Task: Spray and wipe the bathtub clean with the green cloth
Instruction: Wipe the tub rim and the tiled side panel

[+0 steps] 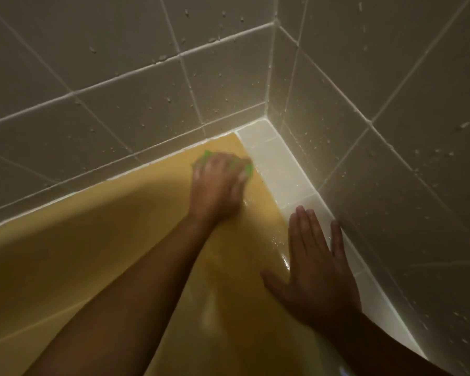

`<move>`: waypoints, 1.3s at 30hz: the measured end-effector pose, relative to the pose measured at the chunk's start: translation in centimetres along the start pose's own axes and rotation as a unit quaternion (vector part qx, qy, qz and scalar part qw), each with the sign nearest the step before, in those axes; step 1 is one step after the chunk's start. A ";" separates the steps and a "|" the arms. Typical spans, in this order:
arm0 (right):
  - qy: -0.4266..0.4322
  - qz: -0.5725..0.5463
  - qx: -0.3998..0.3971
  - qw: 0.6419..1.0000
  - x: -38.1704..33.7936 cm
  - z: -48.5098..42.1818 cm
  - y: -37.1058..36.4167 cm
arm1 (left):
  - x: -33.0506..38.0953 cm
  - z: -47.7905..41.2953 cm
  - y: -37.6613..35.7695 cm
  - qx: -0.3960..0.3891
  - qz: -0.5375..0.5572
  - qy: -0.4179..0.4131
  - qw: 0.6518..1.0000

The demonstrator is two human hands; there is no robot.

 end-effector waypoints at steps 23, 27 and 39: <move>0.005 0.010 -0.024 1.000 -0.8 -1.5 -0.2 | -2.5 -2.0 0.6 -0.004 -0.018 0.074 0.997; 0.014 0.002 -0.011 1.000 -1.0 -1.6 0.0 | 5.4 0.4 -0.5 -0.007 -0.013 0.000 1.000; 0.044 -0.051 0.024 0.997 -0.5 -0.6 0.2 | 9.7 4.4 -0.7 0.000 0.039 -0.034 0.999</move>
Point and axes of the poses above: each hand's wrist, its own z-axis away from the middle knuckle, its own y-axis out of the back of the hand, x = y × z, the point moved 9 cm from there along -z, towards the middle knuckle, and after that the axes turned 14 degrees about -y, right-handed, at the moved point
